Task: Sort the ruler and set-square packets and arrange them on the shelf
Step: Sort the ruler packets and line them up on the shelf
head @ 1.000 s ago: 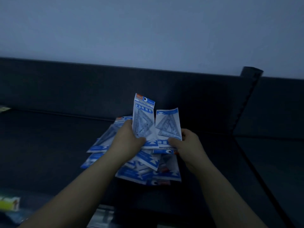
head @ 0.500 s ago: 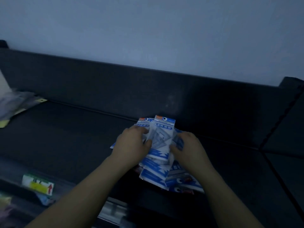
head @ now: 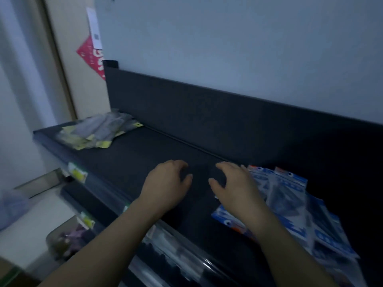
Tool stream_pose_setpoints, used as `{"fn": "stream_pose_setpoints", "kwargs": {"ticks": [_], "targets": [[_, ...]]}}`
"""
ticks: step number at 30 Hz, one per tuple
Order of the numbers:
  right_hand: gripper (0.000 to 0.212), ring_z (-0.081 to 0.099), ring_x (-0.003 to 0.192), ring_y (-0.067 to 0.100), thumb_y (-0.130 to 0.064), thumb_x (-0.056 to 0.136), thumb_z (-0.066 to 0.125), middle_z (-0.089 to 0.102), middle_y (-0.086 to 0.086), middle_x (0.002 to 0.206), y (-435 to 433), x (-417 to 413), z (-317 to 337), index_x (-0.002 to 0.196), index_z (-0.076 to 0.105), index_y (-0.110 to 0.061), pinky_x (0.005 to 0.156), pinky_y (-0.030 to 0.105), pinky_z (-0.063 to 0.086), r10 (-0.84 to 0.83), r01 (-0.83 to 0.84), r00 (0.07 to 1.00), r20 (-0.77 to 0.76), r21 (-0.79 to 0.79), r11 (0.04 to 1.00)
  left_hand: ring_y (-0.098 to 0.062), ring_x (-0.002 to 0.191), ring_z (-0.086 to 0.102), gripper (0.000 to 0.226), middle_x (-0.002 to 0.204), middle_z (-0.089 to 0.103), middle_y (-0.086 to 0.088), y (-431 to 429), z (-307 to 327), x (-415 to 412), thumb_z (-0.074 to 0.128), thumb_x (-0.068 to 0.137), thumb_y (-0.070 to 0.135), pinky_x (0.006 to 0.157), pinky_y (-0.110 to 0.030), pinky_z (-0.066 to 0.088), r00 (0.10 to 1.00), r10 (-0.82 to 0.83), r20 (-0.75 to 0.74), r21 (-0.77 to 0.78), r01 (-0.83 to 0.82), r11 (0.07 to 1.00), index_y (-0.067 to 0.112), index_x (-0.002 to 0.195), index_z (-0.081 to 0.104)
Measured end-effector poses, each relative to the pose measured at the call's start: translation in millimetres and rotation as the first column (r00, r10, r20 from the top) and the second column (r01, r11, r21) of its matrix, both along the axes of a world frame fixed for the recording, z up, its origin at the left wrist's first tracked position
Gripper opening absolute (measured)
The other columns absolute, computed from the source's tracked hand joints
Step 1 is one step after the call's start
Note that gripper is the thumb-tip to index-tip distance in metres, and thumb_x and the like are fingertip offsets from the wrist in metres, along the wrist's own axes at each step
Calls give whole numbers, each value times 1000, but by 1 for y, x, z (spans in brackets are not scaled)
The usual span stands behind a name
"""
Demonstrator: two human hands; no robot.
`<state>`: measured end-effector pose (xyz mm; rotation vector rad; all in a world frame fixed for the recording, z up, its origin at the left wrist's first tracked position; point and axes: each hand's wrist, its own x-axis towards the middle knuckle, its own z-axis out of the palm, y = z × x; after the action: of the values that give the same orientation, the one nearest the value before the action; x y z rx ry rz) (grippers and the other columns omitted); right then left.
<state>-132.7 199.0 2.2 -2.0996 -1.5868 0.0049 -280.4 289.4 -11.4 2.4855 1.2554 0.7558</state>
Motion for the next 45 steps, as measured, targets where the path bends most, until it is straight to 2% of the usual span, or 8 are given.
{"fn": "stream_pose_setpoints", "kwargs": {"ticks": [13,22,28,31,35,38,42,45], "targets": [[48,39,133,10,-37,96,50,45,-3,143,178,-155,2,140,43,-17,120,33,11,70,-74,990,-119,-35,997,-17,105,60,34,115,66,0,163,13,-179,53,93,38,90,-36,50,991,129,-42,-33,-130,991,19,120,60],[46,50,124,14,-33,96,53,51,0,138,257,-193,-14,138,47,-16,104,29,42,-6,-34,939,-344,-111,993,-18,107,59,36,118,65,-2,254,2,-217,52,93,34,86,-29,49,989,140,-52,-90,-144,985,17,124,60],[36,60,106,31,-24,94,57,64,20,116,312,-195,-19,113,60,6,95,44,48,-40,5,896,-442,-80,997,-27,119,50,43,128,58,-8,303,-3,-210,55,92,38,97,-34,44,977,184,-103,-73,-192,979,18,130,57],[36,62,83,35,-25,91,60,64,24,90,336,-197,-23,98,62,11,76,41,52,-38,2,854,-519,-69,998,-30,122,45,49,134,53,-9,323,-5,-205,58,90,42,99,-34,39,966,216,-141,-48,-225,973,18,132,55],[37,54,66,13,-46,79,69,52,-4,69,370,-199,-31,69,53,-14,61,29,43,-61,-1,822,-566,-108,994,-30,122,43,63,135,50,-9,348,-10,-200,60,83,53,98,-37,39,954,243,-178,-71,-259,963,17,133,50],[37,64,76,13,-57,69,72,67,-6,83,385,-200,-34,83,64,-23,68,32,55,-113,22,841,-529,-176,984,-28,115,47,63,128,48,-9,362,-14,-200,64,79,55,93,-36,42,961,228,-155,-135,-249,959,15,127,52],[21,67,72,18,-38,74,77,69,-1,76,393,-194,-33,69,67,-20,68,35,55,-171,59,812,-558,-213,975,-22,103,58,59,118,58,-4,375,-15,-204,68,78,52,80,-30,48,976,187,-114,-214,-208,954,18,124,54],[25,60,62,12,-22,76,78,62,0,67,392,-189,-30,63,59,-13,53,23,48,-215,99,720,-659,-209,973,-19,94,59,47,107,62,-1,379,-13,-203,69,79,46,72,-27,44,979,155,-136,-213,-181,960,16,114,56]]}}
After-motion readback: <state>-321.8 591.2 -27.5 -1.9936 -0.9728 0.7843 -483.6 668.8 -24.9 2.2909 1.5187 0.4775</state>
